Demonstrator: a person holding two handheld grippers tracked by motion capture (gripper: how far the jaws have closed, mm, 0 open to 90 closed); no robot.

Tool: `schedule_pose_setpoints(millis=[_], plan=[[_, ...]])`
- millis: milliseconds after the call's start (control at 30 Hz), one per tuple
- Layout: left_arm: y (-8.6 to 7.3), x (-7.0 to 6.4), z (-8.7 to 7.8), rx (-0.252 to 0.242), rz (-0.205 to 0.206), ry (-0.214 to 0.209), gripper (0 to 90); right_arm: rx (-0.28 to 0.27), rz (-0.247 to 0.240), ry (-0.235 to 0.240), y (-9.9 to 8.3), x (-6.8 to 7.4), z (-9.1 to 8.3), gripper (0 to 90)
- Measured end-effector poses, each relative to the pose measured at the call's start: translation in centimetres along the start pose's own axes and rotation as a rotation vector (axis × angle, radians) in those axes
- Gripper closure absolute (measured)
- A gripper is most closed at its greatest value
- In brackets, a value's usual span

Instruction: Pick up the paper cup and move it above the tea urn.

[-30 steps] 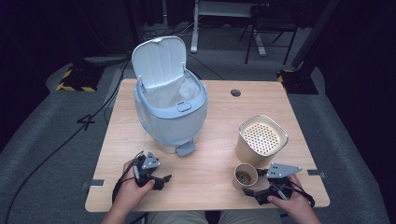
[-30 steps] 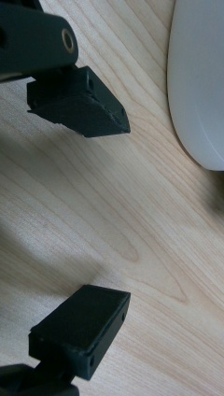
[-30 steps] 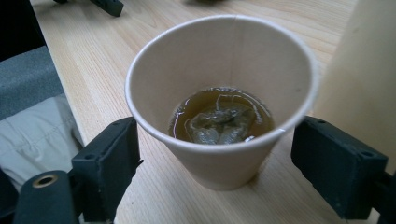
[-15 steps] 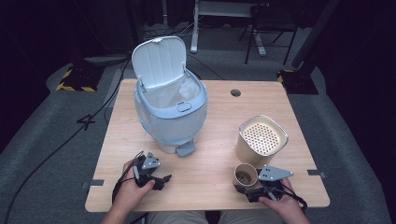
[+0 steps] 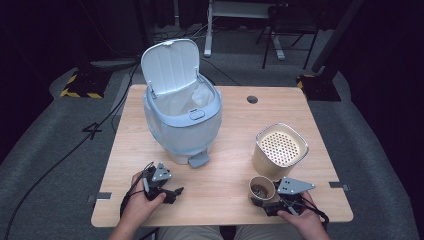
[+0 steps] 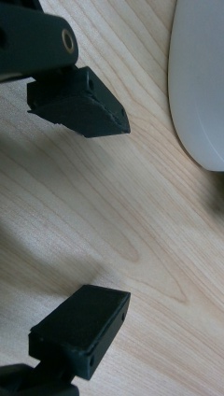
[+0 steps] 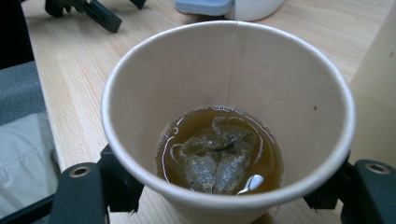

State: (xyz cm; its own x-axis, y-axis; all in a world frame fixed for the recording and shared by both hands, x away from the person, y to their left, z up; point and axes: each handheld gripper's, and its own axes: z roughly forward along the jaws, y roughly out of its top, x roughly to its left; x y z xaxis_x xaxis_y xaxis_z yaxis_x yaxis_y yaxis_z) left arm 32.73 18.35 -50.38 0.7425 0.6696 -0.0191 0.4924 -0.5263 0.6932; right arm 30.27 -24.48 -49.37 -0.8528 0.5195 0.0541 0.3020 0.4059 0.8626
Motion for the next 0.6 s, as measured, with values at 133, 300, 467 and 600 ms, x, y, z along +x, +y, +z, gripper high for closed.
schedule_pose_setpoints(millis=[133,300,467,600], plan=[[0.0,0.0,0.0,0.000,0.000,-0.001,17.7,-0.013,-0.001,0.005,0.3,0.1,-0.3,30.1],[0.0,0.0,0.0,0.000,0.000,-0.001,17.7,-0.020,-0.011,0.000,0.8,0.1,-0.9,30.2],[0.0,0.0,0.0,0.000,-0.005,-0.003,17.7,-0.033,-0.009,-0.006,1.4,0.3,-1.9,30.3],[0.0,0.0,0.0,0.000,-0.005,-0.004,17.6,-0.048,-0.009,-0.008,2.0,0.3,-2.7,30.4]])
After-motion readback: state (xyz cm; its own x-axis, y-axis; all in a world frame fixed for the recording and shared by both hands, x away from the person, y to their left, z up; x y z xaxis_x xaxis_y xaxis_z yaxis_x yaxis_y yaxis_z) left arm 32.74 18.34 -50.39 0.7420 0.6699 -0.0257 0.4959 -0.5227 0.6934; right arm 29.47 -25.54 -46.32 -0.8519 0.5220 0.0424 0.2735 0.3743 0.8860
